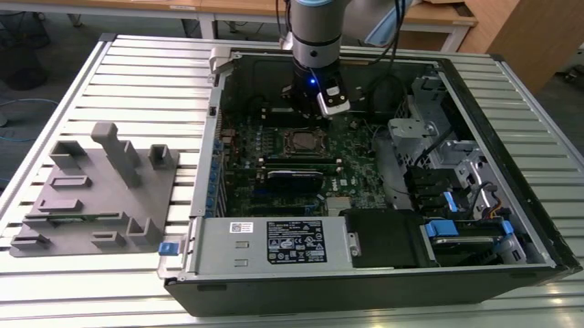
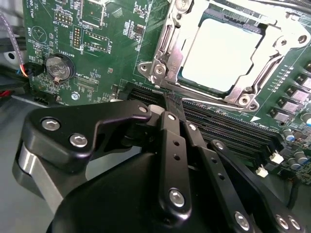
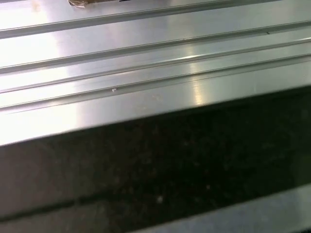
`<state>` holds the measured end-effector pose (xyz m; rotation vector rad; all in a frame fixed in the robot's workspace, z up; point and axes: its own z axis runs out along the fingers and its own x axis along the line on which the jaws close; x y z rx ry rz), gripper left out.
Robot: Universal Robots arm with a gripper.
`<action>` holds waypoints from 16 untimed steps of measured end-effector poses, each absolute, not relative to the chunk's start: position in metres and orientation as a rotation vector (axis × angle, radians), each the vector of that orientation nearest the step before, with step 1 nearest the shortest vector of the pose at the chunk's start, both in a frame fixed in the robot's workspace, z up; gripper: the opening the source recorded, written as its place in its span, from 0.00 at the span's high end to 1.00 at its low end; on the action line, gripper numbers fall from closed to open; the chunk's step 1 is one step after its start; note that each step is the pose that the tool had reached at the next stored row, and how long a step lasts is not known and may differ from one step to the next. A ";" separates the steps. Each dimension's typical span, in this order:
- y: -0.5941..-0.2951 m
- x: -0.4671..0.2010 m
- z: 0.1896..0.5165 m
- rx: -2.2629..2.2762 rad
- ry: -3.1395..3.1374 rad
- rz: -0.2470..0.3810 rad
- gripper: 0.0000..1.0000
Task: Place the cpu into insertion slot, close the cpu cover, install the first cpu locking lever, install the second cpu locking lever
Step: 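Install the first cpu locking lever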
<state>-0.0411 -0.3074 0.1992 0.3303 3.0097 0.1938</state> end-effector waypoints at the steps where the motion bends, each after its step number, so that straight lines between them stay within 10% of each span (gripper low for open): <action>1: -0.307 -0.042 0.199 0.330 3.009 0.194 0.89; 16: -0.311 -0.046 0.199 0.330 3.003 0.196 0.89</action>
